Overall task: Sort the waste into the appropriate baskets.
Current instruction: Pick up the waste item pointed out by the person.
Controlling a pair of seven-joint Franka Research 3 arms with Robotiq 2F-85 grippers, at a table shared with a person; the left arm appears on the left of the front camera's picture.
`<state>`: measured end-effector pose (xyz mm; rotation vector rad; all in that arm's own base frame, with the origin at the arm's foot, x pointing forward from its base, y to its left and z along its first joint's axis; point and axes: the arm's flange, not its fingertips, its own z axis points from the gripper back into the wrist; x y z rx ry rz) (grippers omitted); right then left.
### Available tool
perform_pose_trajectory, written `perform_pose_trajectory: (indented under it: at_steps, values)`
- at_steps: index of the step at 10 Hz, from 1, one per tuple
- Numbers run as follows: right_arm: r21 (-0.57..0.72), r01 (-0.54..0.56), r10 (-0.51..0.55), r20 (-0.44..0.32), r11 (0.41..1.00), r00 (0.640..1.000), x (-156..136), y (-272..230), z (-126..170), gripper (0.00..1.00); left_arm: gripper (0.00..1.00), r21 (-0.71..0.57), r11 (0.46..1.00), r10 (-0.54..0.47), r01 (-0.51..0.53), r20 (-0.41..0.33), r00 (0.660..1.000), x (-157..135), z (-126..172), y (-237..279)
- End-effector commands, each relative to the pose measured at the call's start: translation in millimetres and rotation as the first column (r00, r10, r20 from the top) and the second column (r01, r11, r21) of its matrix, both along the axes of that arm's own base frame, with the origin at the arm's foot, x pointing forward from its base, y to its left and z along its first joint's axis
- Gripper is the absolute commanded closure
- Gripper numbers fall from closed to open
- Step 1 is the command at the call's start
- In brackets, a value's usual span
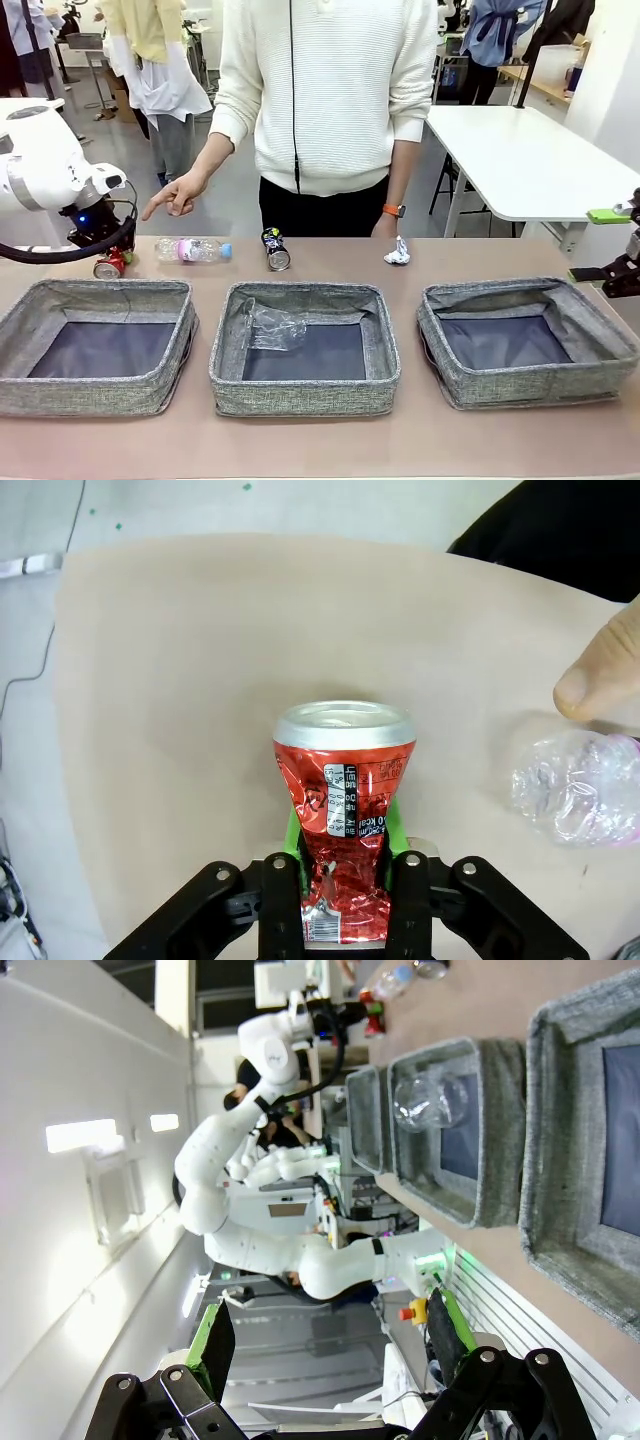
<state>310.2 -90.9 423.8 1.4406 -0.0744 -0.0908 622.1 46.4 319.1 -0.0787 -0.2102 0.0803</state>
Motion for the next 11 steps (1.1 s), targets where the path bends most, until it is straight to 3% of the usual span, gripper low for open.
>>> perform_pose_trajectory:
  at_steps: [1, 2, 3, 5, 6, 7, 9, 10, 11]
  values:
    - [0.007, 0.004, -0.004, -0.003, 1.000, 1.000, 0, 1, 3, 0.00, 1.00, 0.004, 1.000, 0.027, -0.026, -0.025, 0.999, -1, 2, 2]
    - [0.007, 0.004, -0.004, -0.003, 1.000, 1.000, 0, 1, 3, 0.00, 1.00, 0.003, 0.999, 0.034, -0.034, -0.018, 0.999, -6, 14, 6]
    - [0.007, 0.004, -0.004, -0.003, 1.000, 1.000, 0, 1, 3, 0.00, 1.00, -0.089, 0.995, 0.025, -0.038, -0.144, 0.989, -23, 59, 17]
    - [0.007, 0.004, -0.004, -0.003, 1.000, 1.000, 0, 1, 3, 0.00, 1.00, -0.124, 0.992, 0.001, -0.012, -0.087, 0.996, -98, 156, 30]
    - [0.007, 0.004, -0.004, -0.003, 1.000, 1.000, 0, 1, 3, 0.00, 1.00, -0.110, 0.993, -0.044, 0.030, -0.134, 0.990, -134, 184, 33]
    - [0.007, 0.004, -0.004, -0.003, 1.000, 1.000, 0, 1, 3, 0.00, 1.00, -0.161, 0.986, -0.038, 0.030, -0.044, 0.998, -169, 210, 33]
    - [0.007, 0.004, -0.004, -0.003, 1.000, 1.000, 0, 1, 3, 0.00, 1.00, -0.178, 0.976, -0.104, 0.123, 0.110, 0.988, -237, 218, 15]
    - [0.007, 0.004, -0.004, -0.003, 1.000, 1.000, 0, 1, 3, 0.00, 1.00, -0.147, 0.989, -0.032, 0.023, -0.056, 0.998, -176, 231, 32]
    - [0.007, 0.004, -0.004, -0.003, 1.000, 1.000, 0, 1, 3, 0.00, 1.00, -0.147, 0.989, -0.032, 0.023, -0.056, 0.998, -176, 231, 32]
